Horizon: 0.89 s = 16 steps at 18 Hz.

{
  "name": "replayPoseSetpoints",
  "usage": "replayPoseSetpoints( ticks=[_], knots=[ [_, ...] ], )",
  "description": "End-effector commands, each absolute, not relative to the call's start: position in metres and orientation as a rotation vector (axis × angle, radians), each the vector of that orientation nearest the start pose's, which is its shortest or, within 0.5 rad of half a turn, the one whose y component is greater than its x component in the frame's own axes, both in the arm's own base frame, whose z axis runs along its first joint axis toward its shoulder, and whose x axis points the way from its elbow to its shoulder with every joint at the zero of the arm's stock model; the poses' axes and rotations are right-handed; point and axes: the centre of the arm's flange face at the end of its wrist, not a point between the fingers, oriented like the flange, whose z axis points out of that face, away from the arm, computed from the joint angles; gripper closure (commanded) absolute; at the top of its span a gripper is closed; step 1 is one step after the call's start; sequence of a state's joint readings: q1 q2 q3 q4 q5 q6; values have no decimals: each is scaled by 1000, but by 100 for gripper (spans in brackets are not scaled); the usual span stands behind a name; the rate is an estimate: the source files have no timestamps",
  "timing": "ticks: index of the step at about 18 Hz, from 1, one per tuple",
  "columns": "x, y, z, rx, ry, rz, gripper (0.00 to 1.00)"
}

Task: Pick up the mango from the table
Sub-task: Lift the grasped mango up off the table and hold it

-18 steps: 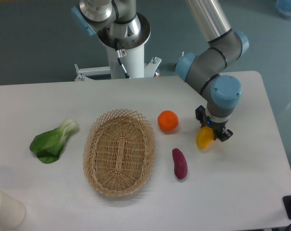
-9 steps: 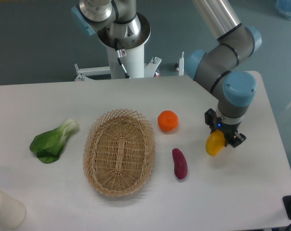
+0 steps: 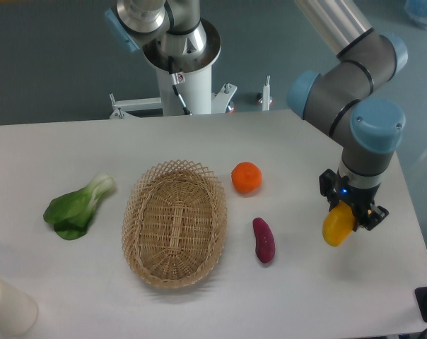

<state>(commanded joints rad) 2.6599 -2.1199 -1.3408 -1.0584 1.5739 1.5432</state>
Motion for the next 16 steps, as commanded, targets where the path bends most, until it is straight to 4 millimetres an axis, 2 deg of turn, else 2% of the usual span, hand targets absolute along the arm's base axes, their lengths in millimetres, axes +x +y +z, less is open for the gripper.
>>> replayPoseSetpoints(
  ticks=[16],
  knots=[
    [-577,451,333,-3009,697,273,51]
  ],
)
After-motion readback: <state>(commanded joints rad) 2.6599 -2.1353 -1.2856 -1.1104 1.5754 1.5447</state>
